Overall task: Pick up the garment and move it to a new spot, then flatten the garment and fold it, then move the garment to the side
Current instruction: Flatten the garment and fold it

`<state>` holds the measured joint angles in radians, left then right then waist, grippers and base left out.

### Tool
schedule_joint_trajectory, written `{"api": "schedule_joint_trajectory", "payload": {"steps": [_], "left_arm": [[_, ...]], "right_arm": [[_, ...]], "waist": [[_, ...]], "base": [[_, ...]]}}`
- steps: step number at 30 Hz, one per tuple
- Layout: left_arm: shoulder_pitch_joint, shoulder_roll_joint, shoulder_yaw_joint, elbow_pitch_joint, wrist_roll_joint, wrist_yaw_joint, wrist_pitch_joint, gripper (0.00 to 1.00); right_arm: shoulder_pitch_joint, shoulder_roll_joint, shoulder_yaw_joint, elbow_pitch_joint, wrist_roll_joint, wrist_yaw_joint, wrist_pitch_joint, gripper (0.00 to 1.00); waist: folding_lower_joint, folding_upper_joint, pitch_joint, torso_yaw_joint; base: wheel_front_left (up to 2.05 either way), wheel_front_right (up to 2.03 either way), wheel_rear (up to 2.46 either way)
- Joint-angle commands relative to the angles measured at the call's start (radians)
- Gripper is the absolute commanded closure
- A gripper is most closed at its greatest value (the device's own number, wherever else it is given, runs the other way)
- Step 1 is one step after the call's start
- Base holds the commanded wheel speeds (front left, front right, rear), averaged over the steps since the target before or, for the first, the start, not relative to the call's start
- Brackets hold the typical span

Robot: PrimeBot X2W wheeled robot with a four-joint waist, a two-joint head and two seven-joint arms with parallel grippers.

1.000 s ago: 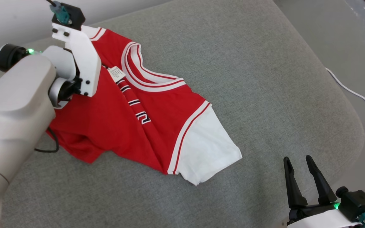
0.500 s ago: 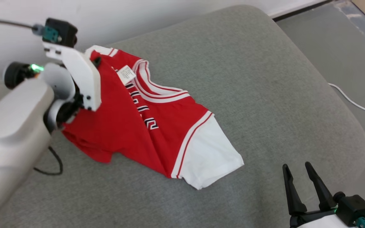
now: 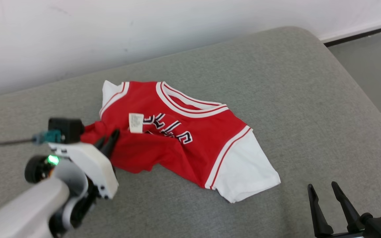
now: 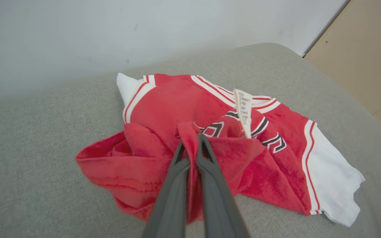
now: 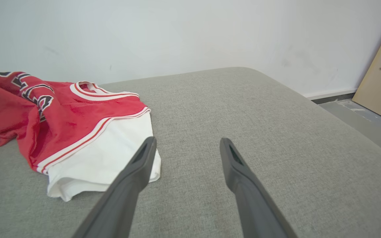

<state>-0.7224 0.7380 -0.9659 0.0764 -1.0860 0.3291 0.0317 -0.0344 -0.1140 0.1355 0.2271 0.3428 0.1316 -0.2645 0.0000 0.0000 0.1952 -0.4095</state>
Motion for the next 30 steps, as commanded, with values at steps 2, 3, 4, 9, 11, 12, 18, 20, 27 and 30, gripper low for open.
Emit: {"api": "schedule_joint_trajectory", "payload": {"steps": [2,3,4,9,11,12,18,20,27,30], "left_arm": [[0.07,-0.001,0.011,-0.039,-0.022,0.022,-0.049,0.91],[0.098,-0.004,0.011,-0.05,-0.03,0.029,-0.067,0.89],[0.126,-0.009,0.014,-0.059,-0.038,0.033,-0.087,0.89],[0.244,-0.027,0.007,-0.087,-0.059,0.046,-0.165,0.45],[0.283,-0.037,0.007,-0.087,-0.071,0.048,-0.192,0.0],[0.3,-0.039,0.004,-0.086,-0.074,0.048,-0.203,0.0],[0.383,-0.044,0.009,-0.084,-0.095,0.062,-0.246,0.0],[0.397,-0.037,0.026,-0.088,-0.089,0.071,-0.261,0.0],[0.407,0.0,0.091,-0.143,-0.061,0.104,-0.285,0.0],[0.414,0.024,0.112,-0.184,-0.058,0.12,-0.286,0.0]], "right_arm": [[0.016,-0.009,-0.003,-0.004,-0.012,-0.002,0.001,0.0],[0.019,-0.011,-0.003,-0.005,-0.013,-0.002,0.001,0.0],[0.021,-0.013,-0.003,-0.005,-0.013,-0.002,0.001,0.0],[0.038,-0.02,-0.009,-0.008,-0.015,-0.002,0.001,0.0],[0.042,-0.025,-0.01,-0.008,-0.015,-0.002,0.001,0.0],[0.042,-0.027,-0.011,-0.008,-0.015,-0.002,0.001,0.0],[0.051,-0.03,-0.009,-0.007,-0.019,-0.002,0.001,0.0],[0.054,-0.031,-0.008,-0.007,-0.02,-0.002,0.001,0.0],[0.059,-0.036,0.007,-0.001,-0.023,-0.002,0.001,0.0],[0.059,-0.036,0.012,-0.001,-0.021,-0.002,0.001,0.0]], "waist": [[0.0,0.0,-0.015,0.027],[0.0,0.0,-0.018,0.033],[0.0,0.0,-0.022,0.038],[0.0,0.0,-0.035,0.06],[0.0,0.0,-0.039,0.068],[0.0,0.0,-0.042,0.07],[0.0,0.0,-0.058,0.08],[0.0,0.0,-0.064,0.082],[0.0,0.0,-0.087,0.075],[0.0,0.0,-0.095,0.064]], "base": [[0.0,0.0,0.0],[0.0,0.0,0.0],[0.0,0.0,0.0],[0.0,0.0,0.0],[0.0,0.0,0.0],[0.0,0.0,0.0],[0.0,0.0,0.0],[0.0,0.0,0.0],[0.0,0.0,0.0],[0.0,0.0,0.0]]}}
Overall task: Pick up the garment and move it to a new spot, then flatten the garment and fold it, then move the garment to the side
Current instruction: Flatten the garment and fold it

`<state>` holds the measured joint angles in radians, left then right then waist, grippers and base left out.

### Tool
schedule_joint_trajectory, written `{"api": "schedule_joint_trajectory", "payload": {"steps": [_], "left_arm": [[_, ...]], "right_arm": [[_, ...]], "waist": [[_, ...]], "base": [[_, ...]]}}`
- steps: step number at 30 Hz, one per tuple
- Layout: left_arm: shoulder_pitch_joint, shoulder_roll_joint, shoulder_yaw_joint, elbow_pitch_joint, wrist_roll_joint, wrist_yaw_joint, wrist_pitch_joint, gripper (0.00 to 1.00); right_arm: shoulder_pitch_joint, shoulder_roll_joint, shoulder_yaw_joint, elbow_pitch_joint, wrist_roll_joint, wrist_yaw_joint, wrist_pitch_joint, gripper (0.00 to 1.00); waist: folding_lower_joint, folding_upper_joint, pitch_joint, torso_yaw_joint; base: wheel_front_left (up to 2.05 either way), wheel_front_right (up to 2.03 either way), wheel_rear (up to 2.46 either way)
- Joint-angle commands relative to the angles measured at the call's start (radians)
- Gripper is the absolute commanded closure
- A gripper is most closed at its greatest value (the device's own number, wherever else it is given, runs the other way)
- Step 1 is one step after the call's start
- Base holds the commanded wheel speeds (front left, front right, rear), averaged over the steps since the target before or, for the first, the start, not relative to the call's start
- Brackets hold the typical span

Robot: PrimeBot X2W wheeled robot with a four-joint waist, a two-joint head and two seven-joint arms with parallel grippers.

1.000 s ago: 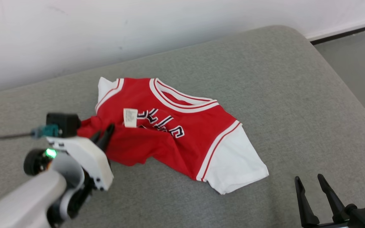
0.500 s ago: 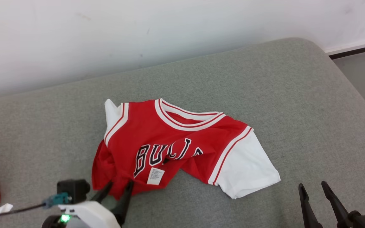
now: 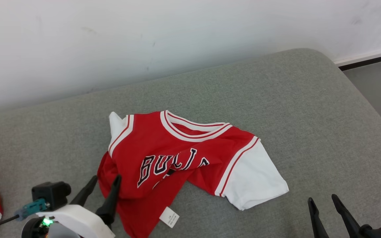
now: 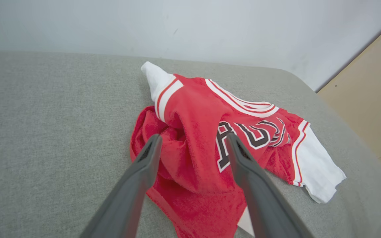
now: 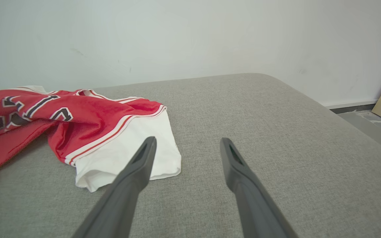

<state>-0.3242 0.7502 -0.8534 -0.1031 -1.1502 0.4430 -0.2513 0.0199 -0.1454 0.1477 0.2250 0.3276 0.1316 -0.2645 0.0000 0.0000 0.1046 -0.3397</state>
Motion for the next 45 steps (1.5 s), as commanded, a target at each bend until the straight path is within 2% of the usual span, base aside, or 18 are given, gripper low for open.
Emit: {"api": "schedule_joint_trajectory", "payload": {"steps": [1,7,12,23,26,33,34,35,37,38,42,45], "left_arm": [[0.019,0.016,0.003,-0.015,0.003,0.009,-0.001,0.0],[0.019,0.027,-0.039,-0.009,0.029,0.038,0.049,0.0],[0.057,-0.006,-0.081,0.018,0.005,0.076,0.099,0.0],[0.115,-0.048,-0.108,0.092,-0.005,0.119,0.094,0.0],[0.125,-0.074,-0.112,0.106,-0.025,0.104,0.091,0.0],[0.091,-0.162,-0.131,0.151,-0.046,0.019,0.098,0.0],[0.085,-0.173,-0.134,0.162,-0.045,0.01,0.101,0.07],[0.078,-0.185,-0.134,0.173,-0.047,0.001,0.1,0.26],[0.063,-0.2,-0.131,0.202,-0.047,-0.009,0.096,0.88],[0.057,-0.207,-0.129,0.213,-0.048,-0.018,0.092,1.0],[0.048,-0.203,-0.115,0.239,-0.055,-0.043,0.084,1.0],[0.063,-0.175,-0.101,0.229,-0.063,-0.053,0.075,1.0]], "right_arm": [[0.006,-0.006,0.002,0.002,-0.006,-0.002,0.001,0.0],[0.003,-0.005,0.006,0.005,-0.008,-0.002,0.001,0.0],[-0.002,0.001,0.006,0.005,-0.006,-0.002,0.001,0.0],[0.002,0.002,-0.004,-0.004,-0.003,-0.002,0.001,0.0],[-0.005,0.001,-0.005,-0.005,-0.001,-0.002,0.001,0.0],[-0.016,0.004,0.001,-0.002,0.001,-0.002,0.001,0.0],[-0.017,0.005,0.004,-0.001,0.001,-0.002,0.001,0.0],[-0.017,0.005,0.006,-0.001,0.0,-0.002,0.001,0.0],[-0.021,0.006,0.008,-0.001,0.003,-0.002,0.001,0.0],[-0.022,0.006,0.009,-0.001,0.004,-0.002,0.001,0.0],[-0.02,0.005,0.005,0.001,0.008,-0.002,0.001,0.0],[-0.004,0.005,-0.007,0.002,0.005,-0.002,0.001,0.0]], "waist": [[0.0,0.0,-0.007,-0.009],[0.0,0.0,-0.014,-0.038],[0.0,0.0,-0.012,-0.064],[0.0,0.0,0.014,-0.07],[0.0,0.0,0.019,-0.066],[0.0,0.0,0.031,-0.057],[0.0,0.0,0.033,-0.058],[0.0,0.0,0.035,-0.059],[0.0,0.0,0.039,-0.06],[0.0,0.0,0.041,-0.061],[0.0,0.0,0.043,-0.06],[0.0,0.0,0.034,-0.05]], "base": [[0.0,0.0,0.0],[0.0,0.0,0.0],[0.0,0.0,0.0],[0.0,0.0,0.0],[0.0,0.0,0.0],[0.0,0.0,0.0],[0.0,0.0,0.0],[0.0,0.0,0.0],[0.0,0.0,0.0],[0.0,0.0,0.0],[0.0,0.0,0.0],[0.0,0.0,0.0]]}}
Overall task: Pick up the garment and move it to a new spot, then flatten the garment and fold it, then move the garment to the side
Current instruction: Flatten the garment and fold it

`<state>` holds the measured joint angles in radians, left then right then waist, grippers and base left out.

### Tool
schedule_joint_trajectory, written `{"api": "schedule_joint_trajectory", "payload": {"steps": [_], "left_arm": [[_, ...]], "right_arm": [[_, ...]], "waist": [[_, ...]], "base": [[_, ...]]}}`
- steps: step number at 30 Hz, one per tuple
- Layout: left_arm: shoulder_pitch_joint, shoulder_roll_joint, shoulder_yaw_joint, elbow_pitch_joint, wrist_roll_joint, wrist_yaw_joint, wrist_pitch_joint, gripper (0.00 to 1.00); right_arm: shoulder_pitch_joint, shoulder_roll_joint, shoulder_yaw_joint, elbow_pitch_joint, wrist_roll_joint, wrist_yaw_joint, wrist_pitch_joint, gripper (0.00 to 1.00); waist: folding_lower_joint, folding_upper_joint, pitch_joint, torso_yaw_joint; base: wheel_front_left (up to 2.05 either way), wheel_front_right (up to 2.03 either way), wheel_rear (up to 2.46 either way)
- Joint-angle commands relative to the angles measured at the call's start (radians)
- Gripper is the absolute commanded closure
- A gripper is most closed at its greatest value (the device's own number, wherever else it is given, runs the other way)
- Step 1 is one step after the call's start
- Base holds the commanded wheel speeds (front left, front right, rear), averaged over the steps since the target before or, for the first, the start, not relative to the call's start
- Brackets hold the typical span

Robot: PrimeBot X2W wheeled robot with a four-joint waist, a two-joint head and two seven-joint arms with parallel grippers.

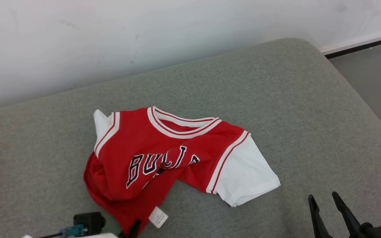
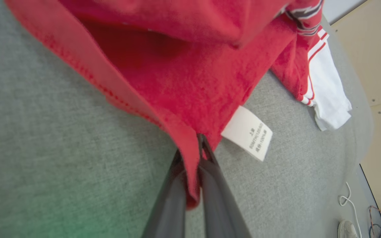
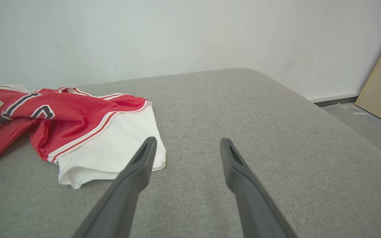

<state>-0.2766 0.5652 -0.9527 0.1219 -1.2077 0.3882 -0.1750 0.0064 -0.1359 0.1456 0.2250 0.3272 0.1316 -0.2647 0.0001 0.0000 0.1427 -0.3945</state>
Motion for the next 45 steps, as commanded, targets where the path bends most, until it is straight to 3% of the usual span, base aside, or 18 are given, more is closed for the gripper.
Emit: {"api": "schedule_joint_trajectory", "payload": {"steps": [1,13,17,18,19,20,21,28,31,36,45], "left_arm": [[0.034,0.034,0.008,-0.021,-0.014,-0.004,-0.005,1.0],[0.128,0.261,0.027,-0.192,-0.069,0.03,0.089,1.0],[0.152,0.269,0.033,-0.17,-0.088,0.04,0.082,1.0],[0.157,0.265,0.039,-0.162,-0.093,0.042,0.072,0.98],[0.164,0.26,0.04,-0.155,-0.093,0.042,0.061,0.71],[0.168,0.253,0.04,-0.15,-0.086,0.041,0.049,0.15],[0.176,0.242,0.045,-0.143,-0.093,0.042,0.038,0.0],[0.19,0.166,0.082,-0.117,-0.003,0.046,-0.076,0.0],[0.17,0.127,0.111,-0.102,0.088,0.053,-0.089,0.0],[0.203,0.009,0.256,-0.105,0.285,0.056,-0.089,0.0],[0.335,-0.177,0.475,-0.092,0.644,0.003,-0.089,0.0]], "right_arm": [[0.019,-0.003,-0.009,0.001,0.0,-0.002,0.001,0.0],[0.041,-0.011,-0.013,-0.005,-0.011,-0.002,0.001,0.0],[0.048,-0.015,-0.014,-0.002,-0.013,-0.002,0.001,0.0],[0.053,-0.017,-0.015,0.0,-0.013,-0.002,0.001,0.0],[0.057,-0.018,-0.015,0.001,-0.013,-0.002,0.001,0.0],[0.06,-0.02,-0.015,0.002,-0.014,-0.002,0.001,0.0],[0.062,-0.023,-0.015,0.003,-0.015,-0.002,0.001,0.0],[0.074,-0.047,-0.032,-0.013,-0.021,-0.002,0.001,0.0],[0.079,-0.059,-0.044,-0.023,-0.026,-0.002,0.001,0.0],[0.07,-0.078,-0.058,-0.052,-0.039,-0.002,0.001,0.0],[0.052,-0.096,-0.058,-0.08,-0.062,-0.002,0.001,0.0]], "waist": [[-0.0001,0.0,-0.014,0.016],[-0.0001,0.0,-0.059,0.092],[-0.0001,0.0,-0.072,0.1],[-0.0001,0.0,-0.078,0.102],[-0.0001,0.0,-0.083,0.104],[-0.0001,0.0,-0.089,0.105],[-0.0001,0.0,-0.095,0.107],[-0.0001,0.0,-0.121,0.132],[-0.0001,0.0,-0.132,0.151],[-0.0001,0.0,-0.15,0.171],[-0.0001,0.0,-0.176,0.193]], "base": [[0.0,0.0,0.0],[0.0,0.0,0.0],[0.0,0.0,0.0],[0.0,0.0,0.0],[0.0,0.0,0.0],[0.0,0.0,0.0],[0.0,0.0,0.0],[0.0,0.0,0.0],[0.0,0.0,0.0],[0.0,0.0,0.0],[0.0,0.0,0.0]]}}
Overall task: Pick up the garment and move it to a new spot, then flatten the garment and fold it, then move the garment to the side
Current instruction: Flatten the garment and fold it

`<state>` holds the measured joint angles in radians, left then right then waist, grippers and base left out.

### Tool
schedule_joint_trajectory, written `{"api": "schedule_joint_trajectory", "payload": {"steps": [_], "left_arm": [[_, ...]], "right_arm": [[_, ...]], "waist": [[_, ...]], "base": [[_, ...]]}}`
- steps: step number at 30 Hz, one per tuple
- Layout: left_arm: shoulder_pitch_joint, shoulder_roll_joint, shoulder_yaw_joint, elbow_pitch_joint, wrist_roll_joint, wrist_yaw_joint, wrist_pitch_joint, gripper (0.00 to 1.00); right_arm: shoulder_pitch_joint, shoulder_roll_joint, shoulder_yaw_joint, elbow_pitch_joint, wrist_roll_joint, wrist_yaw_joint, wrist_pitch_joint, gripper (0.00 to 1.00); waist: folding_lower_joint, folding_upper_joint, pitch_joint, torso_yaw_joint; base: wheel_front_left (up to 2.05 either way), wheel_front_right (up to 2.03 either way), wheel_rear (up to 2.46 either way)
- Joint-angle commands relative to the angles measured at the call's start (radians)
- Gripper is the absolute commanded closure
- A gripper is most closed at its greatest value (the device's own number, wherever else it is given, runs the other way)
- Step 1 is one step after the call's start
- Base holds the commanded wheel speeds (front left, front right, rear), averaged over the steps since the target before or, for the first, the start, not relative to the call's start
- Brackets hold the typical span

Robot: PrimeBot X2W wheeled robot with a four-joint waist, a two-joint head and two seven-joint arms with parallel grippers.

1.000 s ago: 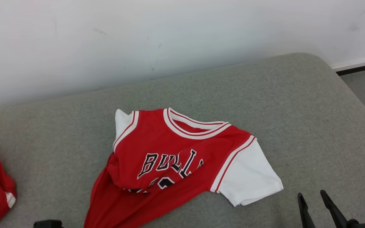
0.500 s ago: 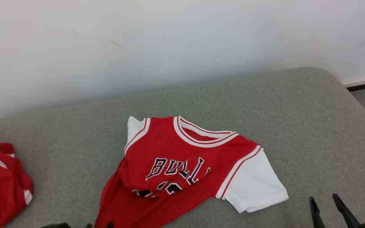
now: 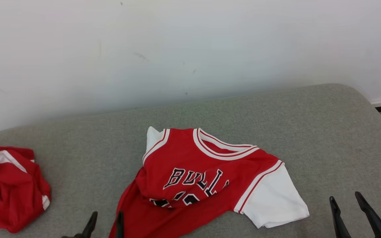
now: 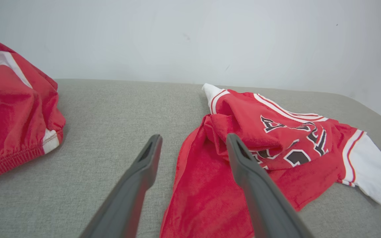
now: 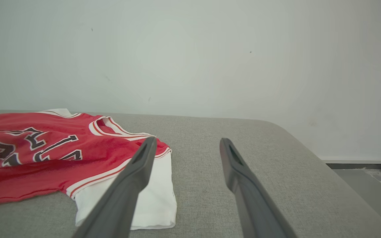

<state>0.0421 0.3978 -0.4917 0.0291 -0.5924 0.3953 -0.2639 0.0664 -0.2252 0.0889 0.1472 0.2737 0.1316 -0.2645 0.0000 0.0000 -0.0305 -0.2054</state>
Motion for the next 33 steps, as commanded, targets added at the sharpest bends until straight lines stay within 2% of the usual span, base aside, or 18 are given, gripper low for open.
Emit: {"api": "schedule_joint_trajectory", "payload": {"steps": [1,6,12,24,33], "left_arm": [[0.032,-0.031,0.039,0.0,0.063,-0.014,0.0,0.0],[0.095,-0.117,0.129,0.013,0.201,-0.059,0.0,0.0],[0.136,-0.194,0.206,0.032,0.306,-0.141,0.0,0.0],[0.186,-0.281,0.301,0.052,0.407,-0.275,0.0,0.0],[0.197,-0.317,0.346,0.061,0.441,-0.33,0.0,0.0]], "right_arm": [[-0.01,-0.007,0.003,-0.003,-0.013,-0.002,0.001,0.0],[-0.023,0.0,0.029,0.012,-0.016,-0.002,0.001,0.0],[-0.019,0.019,0.043,0.03,-0.012,-0.002,0.001,0.0],[0.006,0.05,0.027,0.062,-0.006,-0.002,0.001,0.0],[0.01,0.054,0.028,0.073,-0.001,-0.002,0.001,0.0]], "waist": [[0.0,0.0,-0.005,0.007],[0.0,0.0,-0.014,0.027],[0.0,0.0,-0.02,0.055],[0.0,0.0,-0.036,0.081],[0.0,0.0,-0.042,0.089]], "base": [[0.0,0.0,0.0],[0.0,0.0,0.0],[0.0,0.0,0.0],[0.0,0.0,0.0],[0.0,0.0,0.0]]}}
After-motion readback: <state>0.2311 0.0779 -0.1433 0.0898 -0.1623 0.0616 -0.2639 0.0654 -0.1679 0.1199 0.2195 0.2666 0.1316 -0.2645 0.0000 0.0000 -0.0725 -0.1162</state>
